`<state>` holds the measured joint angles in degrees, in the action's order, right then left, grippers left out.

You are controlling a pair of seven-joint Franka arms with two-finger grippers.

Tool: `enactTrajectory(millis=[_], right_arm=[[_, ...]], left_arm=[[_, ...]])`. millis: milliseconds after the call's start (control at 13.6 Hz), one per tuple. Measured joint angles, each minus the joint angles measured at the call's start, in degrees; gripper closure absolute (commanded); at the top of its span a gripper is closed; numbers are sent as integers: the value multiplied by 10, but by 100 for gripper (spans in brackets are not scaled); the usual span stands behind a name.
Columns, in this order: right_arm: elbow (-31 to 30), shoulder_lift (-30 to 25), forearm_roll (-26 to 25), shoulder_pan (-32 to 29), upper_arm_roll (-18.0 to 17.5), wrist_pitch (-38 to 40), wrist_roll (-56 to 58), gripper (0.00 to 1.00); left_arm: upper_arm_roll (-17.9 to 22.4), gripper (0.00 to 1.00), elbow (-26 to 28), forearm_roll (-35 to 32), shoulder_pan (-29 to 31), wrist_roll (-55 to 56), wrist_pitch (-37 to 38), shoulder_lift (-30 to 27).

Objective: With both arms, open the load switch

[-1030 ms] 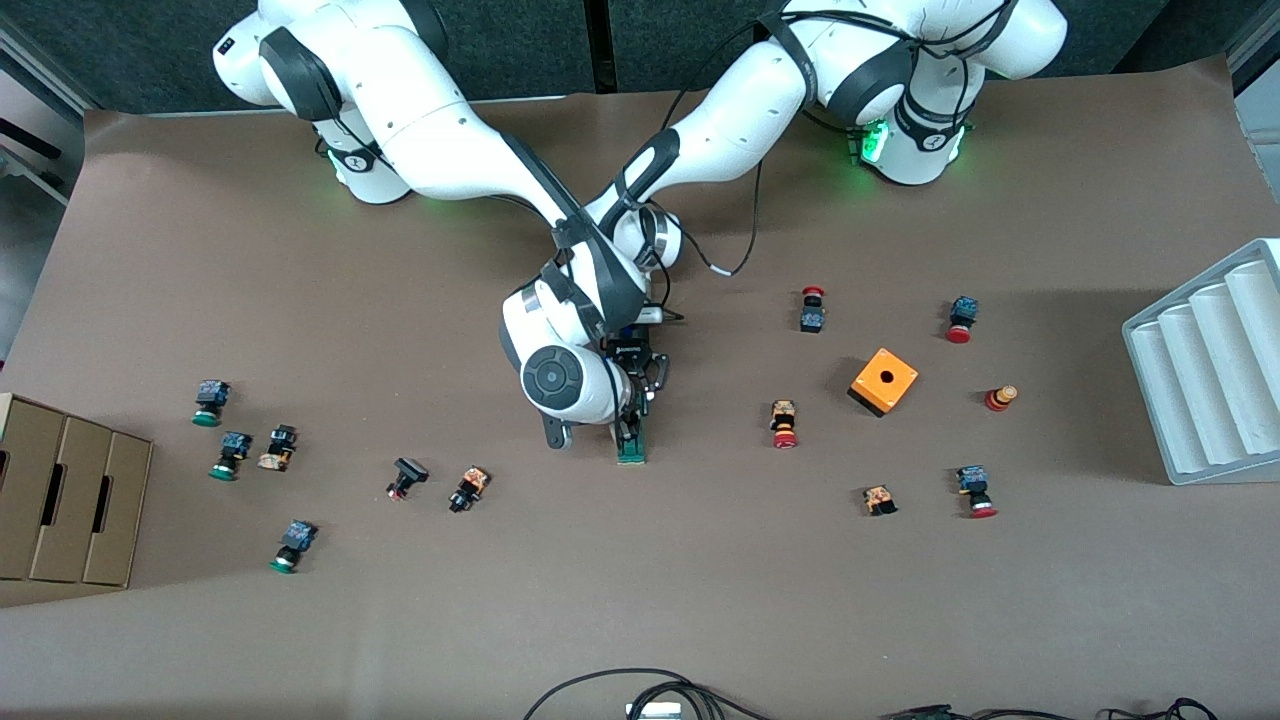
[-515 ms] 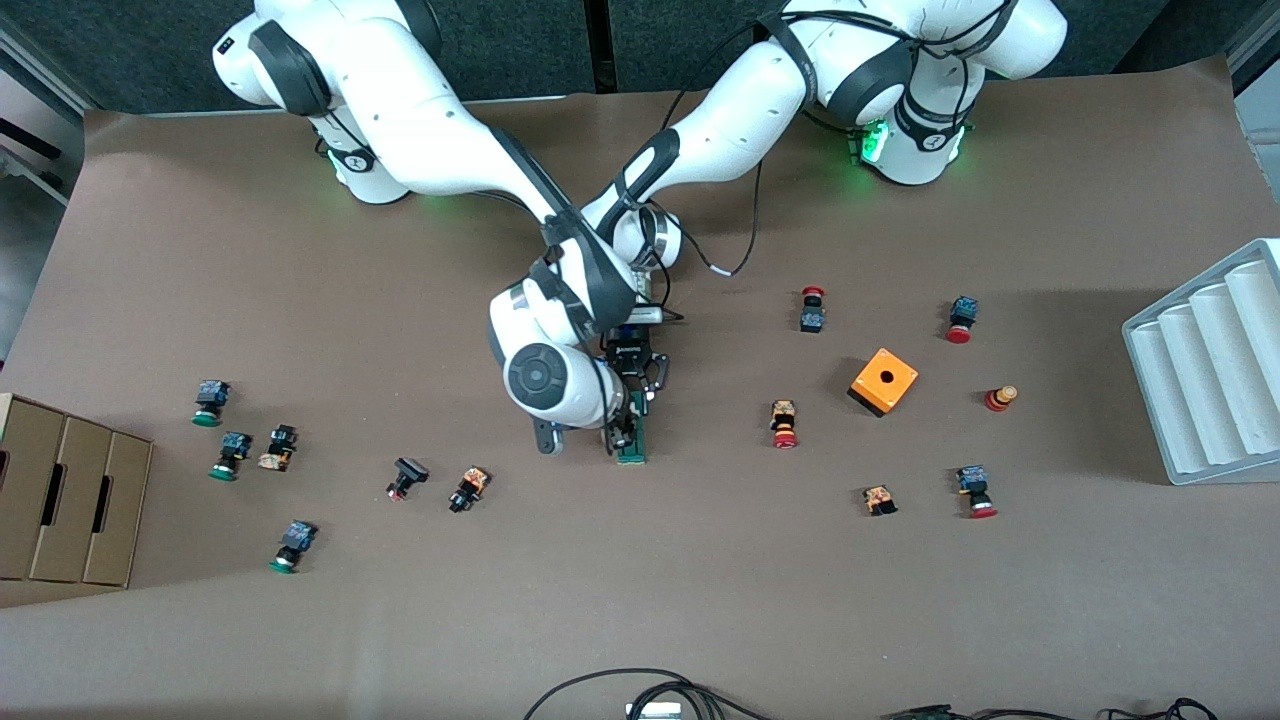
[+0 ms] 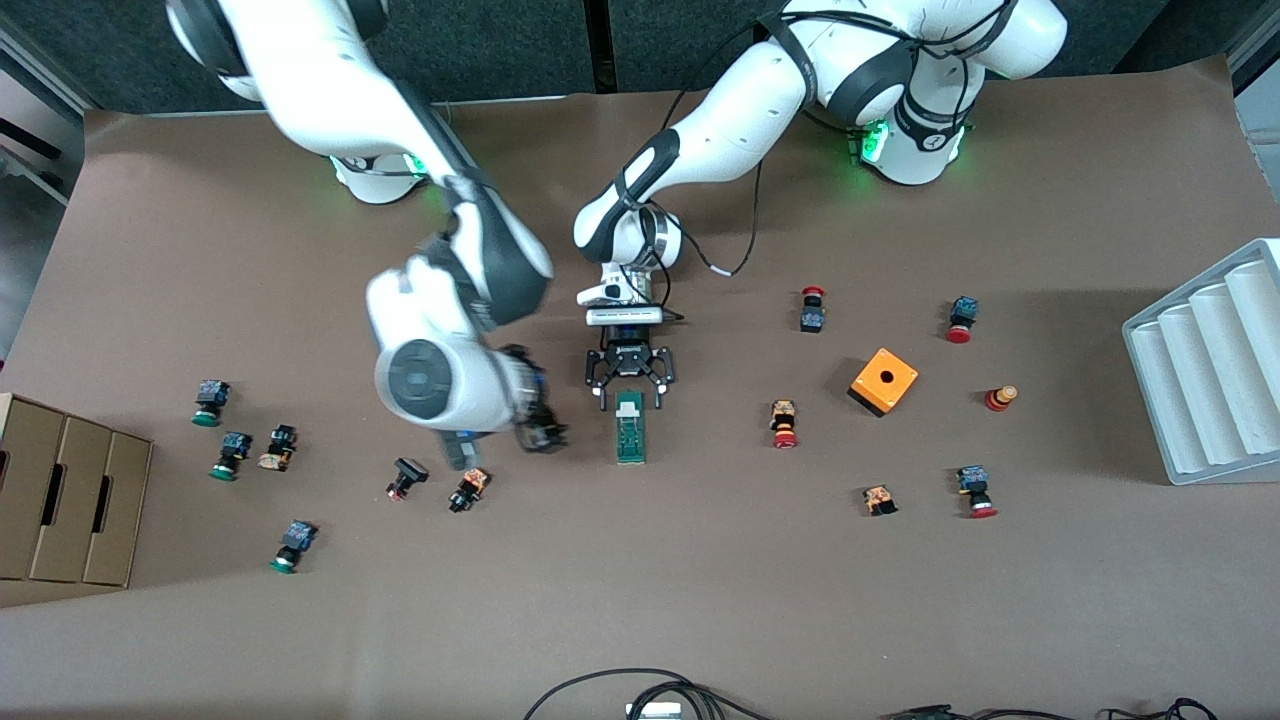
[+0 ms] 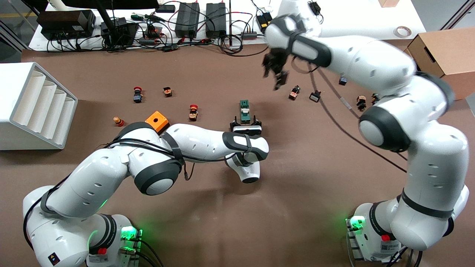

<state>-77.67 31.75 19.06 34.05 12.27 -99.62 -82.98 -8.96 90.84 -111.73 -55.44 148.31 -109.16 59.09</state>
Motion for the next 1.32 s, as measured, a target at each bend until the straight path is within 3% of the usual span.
enactTrajectory(millis=[294,589,809,1030,1324], right_arm=[[-11,-76,-11,-94,1,12,236,1],[-99,-188,-56,-202,-2,17,535,1],[-175,-282,-106,-301,-50,18,693,1],[-218,-335,-156,-330,-78,17,753,1],[-226,-336,-168,-330,-86,15,758,1]], left_arm=[[-4,0,-7,3,0,-8,0,-8],[-21,0,-10,37,0,-52,0,-38],[-23,0,-8,46,0,-71,0,-48],[-23,0,3,73,3,-104,0,-67],[-29,0,8,135,6,-169,-12,-116]])
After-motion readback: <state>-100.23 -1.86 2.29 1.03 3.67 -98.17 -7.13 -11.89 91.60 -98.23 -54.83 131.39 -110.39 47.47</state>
